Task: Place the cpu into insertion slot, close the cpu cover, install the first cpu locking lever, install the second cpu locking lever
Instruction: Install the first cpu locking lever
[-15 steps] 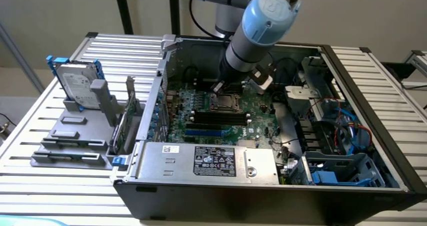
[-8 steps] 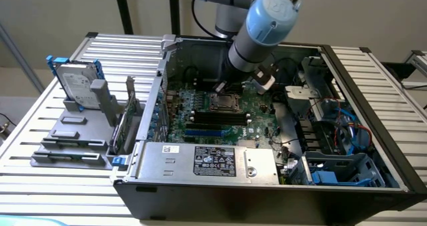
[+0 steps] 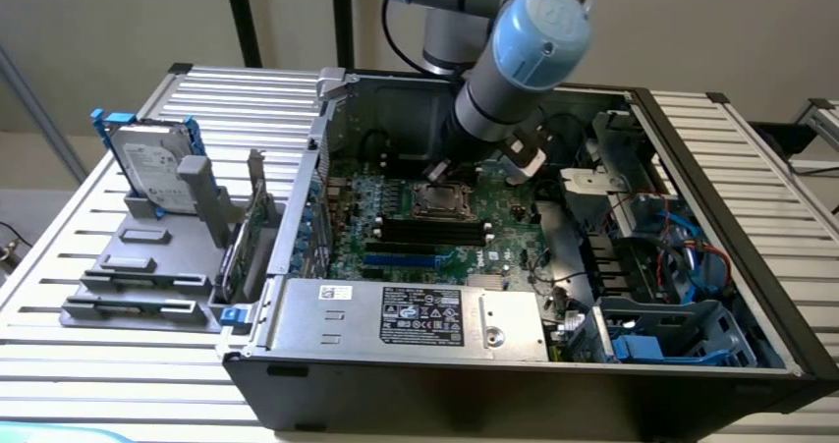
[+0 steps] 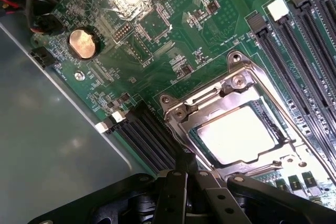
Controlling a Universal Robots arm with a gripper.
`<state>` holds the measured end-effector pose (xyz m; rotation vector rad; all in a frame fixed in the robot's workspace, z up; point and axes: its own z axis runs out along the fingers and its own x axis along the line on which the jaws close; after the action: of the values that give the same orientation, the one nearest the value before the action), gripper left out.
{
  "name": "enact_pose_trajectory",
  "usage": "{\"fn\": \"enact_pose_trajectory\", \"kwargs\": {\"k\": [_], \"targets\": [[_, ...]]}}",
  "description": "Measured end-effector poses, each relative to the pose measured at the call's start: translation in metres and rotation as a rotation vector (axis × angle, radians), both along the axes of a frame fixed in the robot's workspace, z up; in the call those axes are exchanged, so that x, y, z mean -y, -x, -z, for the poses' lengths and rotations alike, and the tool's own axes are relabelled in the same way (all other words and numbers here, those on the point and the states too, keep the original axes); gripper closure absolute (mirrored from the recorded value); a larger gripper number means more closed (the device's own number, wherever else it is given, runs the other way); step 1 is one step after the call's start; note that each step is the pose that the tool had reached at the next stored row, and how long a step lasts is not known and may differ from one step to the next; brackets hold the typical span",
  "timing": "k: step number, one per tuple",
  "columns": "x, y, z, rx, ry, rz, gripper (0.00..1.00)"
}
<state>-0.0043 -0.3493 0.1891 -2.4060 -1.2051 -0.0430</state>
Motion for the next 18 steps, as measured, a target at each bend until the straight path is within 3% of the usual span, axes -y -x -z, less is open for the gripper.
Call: {"fn": "enact_pose_trajectory", "kwargs": {"k": [18], "targets": [[0.0017, -0.013, 0.0004, -0.0050, 0.0002, -0.039, 0.89]]}}
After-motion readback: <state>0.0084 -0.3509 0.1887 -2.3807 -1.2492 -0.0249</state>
